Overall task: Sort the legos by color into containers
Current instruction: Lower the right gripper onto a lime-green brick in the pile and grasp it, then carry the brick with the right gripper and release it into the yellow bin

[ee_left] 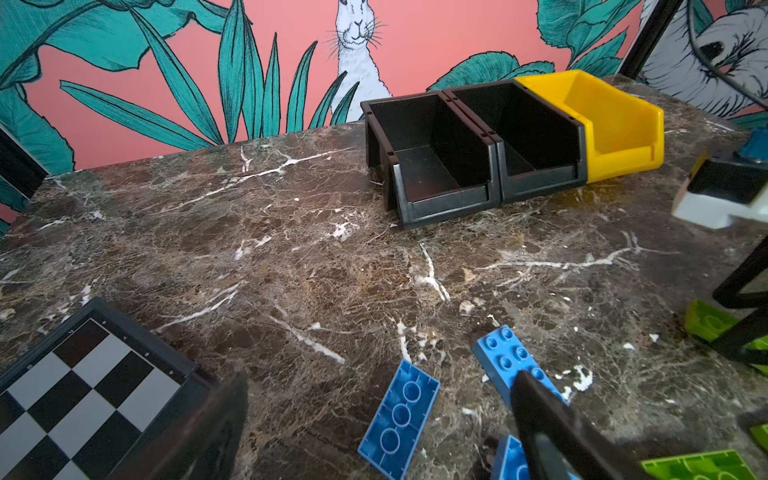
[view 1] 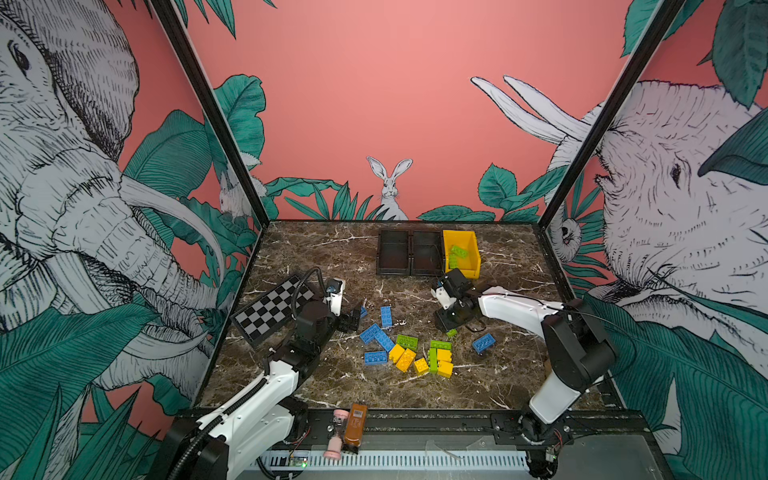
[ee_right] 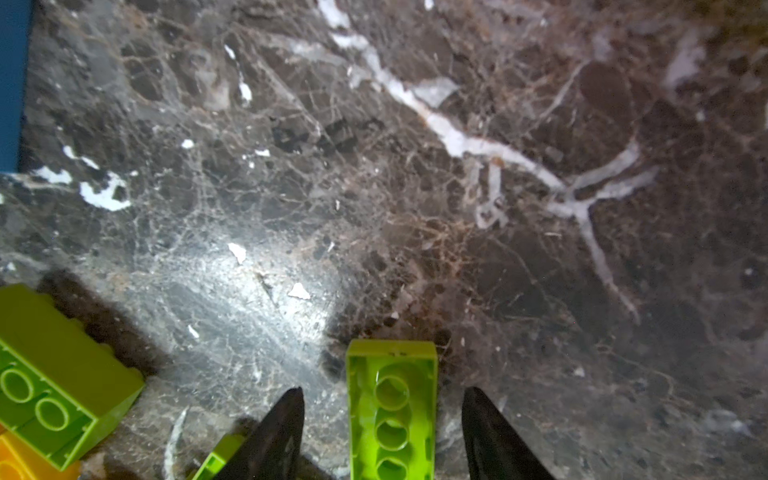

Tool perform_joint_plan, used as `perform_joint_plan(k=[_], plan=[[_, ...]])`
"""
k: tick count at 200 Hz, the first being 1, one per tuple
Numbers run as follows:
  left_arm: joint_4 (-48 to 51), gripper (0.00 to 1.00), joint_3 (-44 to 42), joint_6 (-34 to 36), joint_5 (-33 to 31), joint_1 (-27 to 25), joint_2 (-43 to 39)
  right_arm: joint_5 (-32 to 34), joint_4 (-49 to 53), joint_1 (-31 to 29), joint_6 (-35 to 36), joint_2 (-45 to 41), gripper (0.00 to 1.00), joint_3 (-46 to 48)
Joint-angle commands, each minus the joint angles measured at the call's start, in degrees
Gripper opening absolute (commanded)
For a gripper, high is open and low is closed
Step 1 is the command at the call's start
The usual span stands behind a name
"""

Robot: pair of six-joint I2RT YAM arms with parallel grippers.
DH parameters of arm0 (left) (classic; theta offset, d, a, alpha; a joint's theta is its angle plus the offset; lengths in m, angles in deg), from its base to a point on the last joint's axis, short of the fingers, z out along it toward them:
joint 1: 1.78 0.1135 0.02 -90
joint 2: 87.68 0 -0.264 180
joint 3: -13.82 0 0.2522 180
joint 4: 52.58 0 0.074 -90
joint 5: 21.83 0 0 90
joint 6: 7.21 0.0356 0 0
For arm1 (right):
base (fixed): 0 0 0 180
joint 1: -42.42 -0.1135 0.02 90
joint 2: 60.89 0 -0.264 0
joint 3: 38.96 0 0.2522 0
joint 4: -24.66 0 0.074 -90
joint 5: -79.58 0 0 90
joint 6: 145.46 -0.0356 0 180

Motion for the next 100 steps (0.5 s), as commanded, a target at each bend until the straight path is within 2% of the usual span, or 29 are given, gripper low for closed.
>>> perform_joint_plan(k=[1,100], plan=[[-0.90,0.99,0.72,0.14,0.76,0.29,-0.46,0.49,-1.20,-0.34,-0.45,0.84,0.57,0.59],[-0.33,0.99,0.46,0.33,0.08,0.24,-1.82,4.34,-1.77,-0.38,0.07,0.89,0.41,1.54]])
